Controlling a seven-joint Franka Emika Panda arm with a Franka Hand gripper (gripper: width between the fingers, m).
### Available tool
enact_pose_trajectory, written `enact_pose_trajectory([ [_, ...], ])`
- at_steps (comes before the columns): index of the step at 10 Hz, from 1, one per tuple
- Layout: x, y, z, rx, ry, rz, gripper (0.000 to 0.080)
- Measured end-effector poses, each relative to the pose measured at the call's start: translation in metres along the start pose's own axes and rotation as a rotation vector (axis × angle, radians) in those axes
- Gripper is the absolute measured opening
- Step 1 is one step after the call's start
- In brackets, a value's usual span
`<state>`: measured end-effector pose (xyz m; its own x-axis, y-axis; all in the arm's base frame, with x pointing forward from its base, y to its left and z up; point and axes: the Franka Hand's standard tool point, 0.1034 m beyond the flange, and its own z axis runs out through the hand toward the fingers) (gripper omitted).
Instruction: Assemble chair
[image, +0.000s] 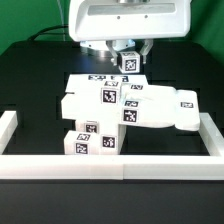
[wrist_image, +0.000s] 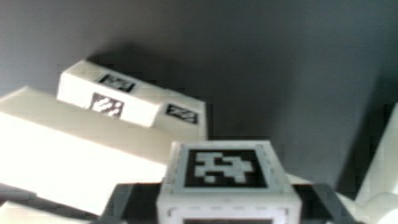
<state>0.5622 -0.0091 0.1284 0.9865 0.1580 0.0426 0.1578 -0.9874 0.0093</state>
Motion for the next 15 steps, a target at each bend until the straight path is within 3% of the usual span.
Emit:
enact_pose_trajectory([
  [2, 0.031, 0.021, -0.015, -0.015, 0.026, -0.027, 0.0284],
  [3, 0.034, 0.024, -0.016, -0.016, 0.028, -0.024, 0.0284],
  [9, 0.024, 0.016, 0.000, -0.014, 0.001, -0.034, 0.0284],
  [15, 0.021, 0.016, 0.003, -0.015, -0.005, -0.030, 0.0284],
])
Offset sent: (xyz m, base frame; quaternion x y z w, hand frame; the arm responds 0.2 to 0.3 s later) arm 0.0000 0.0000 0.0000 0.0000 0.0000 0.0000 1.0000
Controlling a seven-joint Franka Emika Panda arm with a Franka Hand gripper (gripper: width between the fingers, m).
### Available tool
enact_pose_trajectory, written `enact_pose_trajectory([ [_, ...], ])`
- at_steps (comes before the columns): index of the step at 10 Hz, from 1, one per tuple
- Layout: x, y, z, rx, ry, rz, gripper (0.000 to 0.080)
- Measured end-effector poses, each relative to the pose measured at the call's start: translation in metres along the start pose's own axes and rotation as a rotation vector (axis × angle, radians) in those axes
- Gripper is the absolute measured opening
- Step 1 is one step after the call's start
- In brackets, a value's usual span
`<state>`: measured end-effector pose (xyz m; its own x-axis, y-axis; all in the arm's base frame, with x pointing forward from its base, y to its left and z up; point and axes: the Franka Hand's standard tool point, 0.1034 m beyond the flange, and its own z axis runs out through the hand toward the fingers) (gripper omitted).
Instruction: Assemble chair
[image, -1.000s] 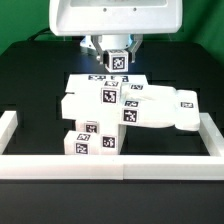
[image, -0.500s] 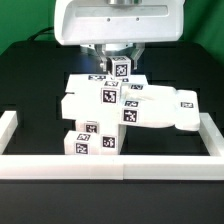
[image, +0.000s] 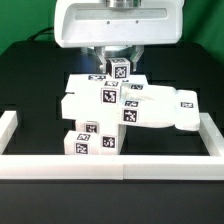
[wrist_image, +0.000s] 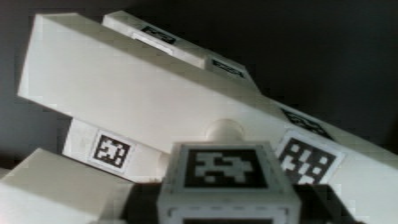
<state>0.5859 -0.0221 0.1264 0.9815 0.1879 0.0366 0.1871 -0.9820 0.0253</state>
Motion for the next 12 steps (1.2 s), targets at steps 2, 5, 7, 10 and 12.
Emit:
enact_pose_trajectory([
  [2, -0.0038, -0.0012, 0.0015, 0.001, -0.001, 0.000, 0.0284],
  [5, -0.0020, -0.0030, 0.0011, -0.008, 0.019, -0.004, 0.0284],
  [7, -0.0008, -0.0021, 0.0011, -0.009, 0.022, -0.004, 0.0284],
  [10, -0.0003, -0.0024, 0.0003, -0.009, 0.024, 0.010, 0.0284],
  [12, -0.0009, -0.0018, 0.0011, -0.010, 0.023, 0.012, 0.0284],
])
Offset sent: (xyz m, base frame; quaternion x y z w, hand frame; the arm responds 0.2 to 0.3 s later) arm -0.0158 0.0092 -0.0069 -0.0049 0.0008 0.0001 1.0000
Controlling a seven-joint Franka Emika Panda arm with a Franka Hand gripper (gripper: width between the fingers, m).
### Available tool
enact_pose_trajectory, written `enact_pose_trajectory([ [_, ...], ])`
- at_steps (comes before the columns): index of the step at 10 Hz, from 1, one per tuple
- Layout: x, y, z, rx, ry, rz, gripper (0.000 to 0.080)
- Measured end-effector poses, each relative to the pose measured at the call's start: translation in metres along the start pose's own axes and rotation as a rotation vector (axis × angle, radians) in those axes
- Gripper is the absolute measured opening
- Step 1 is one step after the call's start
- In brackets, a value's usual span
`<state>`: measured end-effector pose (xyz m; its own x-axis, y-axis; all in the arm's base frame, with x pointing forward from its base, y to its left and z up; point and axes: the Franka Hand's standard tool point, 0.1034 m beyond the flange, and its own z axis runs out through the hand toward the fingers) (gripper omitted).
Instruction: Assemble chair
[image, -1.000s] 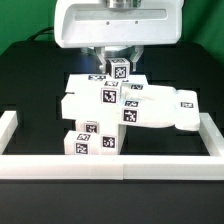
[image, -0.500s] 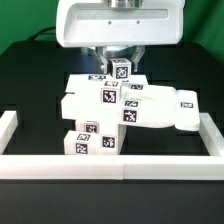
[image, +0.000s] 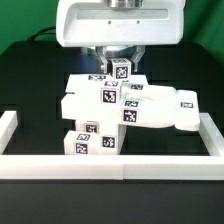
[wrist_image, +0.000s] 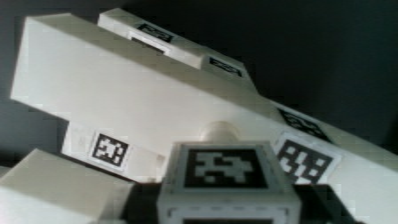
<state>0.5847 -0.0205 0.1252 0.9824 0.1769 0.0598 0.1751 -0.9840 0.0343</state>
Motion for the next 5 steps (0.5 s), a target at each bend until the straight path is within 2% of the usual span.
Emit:
enact_pose_trajectory([
  [1, -0.003, 0.002, 0.000, 0.006, -0.009, 0.010, 0.0284],
  [3, -0.016, 0.000, -0.006, 0.052, -0.105, 0.049, 0.0284],
  [5, -0.014, 0.001, -0.010, 0.060, -0.122, 0.071, 0.0284],
])
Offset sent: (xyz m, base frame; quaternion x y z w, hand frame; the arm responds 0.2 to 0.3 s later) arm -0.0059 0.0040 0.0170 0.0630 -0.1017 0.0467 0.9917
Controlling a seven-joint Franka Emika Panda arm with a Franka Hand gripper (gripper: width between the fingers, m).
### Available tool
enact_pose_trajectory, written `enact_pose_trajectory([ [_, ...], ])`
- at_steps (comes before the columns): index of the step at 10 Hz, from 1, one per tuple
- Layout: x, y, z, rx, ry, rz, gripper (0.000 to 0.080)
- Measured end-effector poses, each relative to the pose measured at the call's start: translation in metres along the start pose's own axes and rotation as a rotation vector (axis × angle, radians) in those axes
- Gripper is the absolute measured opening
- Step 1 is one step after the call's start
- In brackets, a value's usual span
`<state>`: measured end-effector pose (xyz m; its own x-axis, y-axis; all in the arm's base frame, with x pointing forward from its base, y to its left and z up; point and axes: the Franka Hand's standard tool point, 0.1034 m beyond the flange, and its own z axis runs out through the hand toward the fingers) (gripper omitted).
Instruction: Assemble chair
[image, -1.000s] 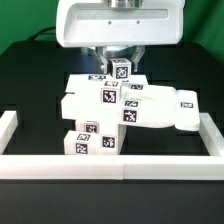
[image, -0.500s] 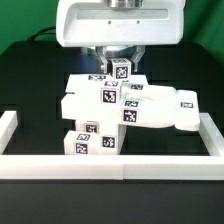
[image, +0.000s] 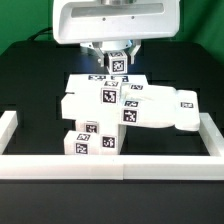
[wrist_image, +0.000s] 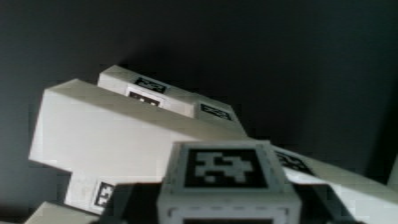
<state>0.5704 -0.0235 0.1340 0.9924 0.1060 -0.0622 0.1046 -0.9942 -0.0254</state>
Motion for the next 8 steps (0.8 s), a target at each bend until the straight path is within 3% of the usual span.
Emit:
enact_pose_trajectory([
  [8, 0.0021, -0.0032, 0.0080, -0.005, -0.011, -0.007, 0.0284],
])
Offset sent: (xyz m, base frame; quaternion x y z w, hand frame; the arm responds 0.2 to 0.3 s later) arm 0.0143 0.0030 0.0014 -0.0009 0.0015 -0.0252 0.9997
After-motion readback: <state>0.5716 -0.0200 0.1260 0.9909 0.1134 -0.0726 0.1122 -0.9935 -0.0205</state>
